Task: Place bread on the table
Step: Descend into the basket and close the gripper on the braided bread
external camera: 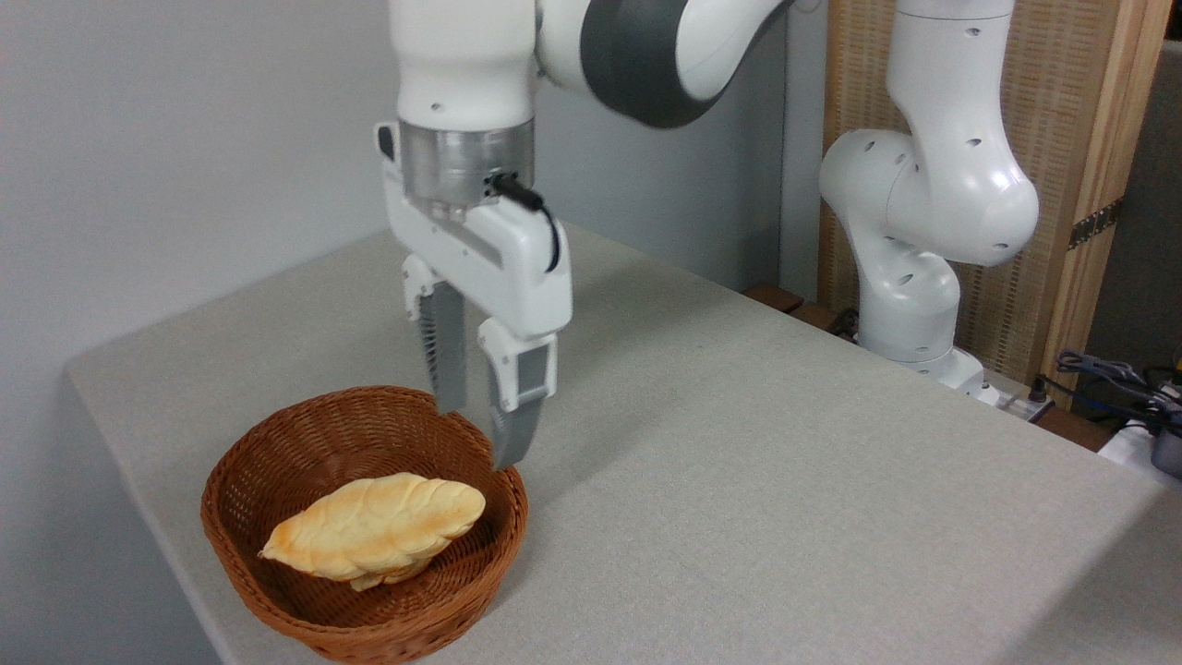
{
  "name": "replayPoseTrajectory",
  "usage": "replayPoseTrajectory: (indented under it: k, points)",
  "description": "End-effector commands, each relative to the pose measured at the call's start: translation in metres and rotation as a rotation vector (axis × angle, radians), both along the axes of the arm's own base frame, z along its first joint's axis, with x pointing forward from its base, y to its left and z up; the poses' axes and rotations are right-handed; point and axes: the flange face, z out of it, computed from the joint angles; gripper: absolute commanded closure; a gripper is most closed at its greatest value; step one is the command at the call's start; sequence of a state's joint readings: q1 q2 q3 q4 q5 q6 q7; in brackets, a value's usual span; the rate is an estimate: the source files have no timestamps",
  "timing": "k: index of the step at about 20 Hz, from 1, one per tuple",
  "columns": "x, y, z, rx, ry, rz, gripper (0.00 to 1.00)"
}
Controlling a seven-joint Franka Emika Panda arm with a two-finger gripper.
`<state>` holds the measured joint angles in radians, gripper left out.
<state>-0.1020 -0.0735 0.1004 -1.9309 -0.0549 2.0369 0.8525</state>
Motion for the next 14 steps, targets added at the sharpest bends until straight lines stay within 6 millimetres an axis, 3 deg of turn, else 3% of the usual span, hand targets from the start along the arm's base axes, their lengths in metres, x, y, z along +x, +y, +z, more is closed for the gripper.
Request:
replayPoseTrajectory:
  k: [1, 6, 7, 14]
  points:
    - [0.02, -0.011, -0.015, 0.021, -0.049, -0.015, 0.0]
    - [0.04, -0.016, -0.046, 0.046, -0.079, -0.087, 0.0]
    - [0.042, -0.025, -0.054, 0.048, -0.071, -0.115, 0.0]
    - [0.053, -0.035, -0.079, 0.054, -0.076, -0.136, 0.0]
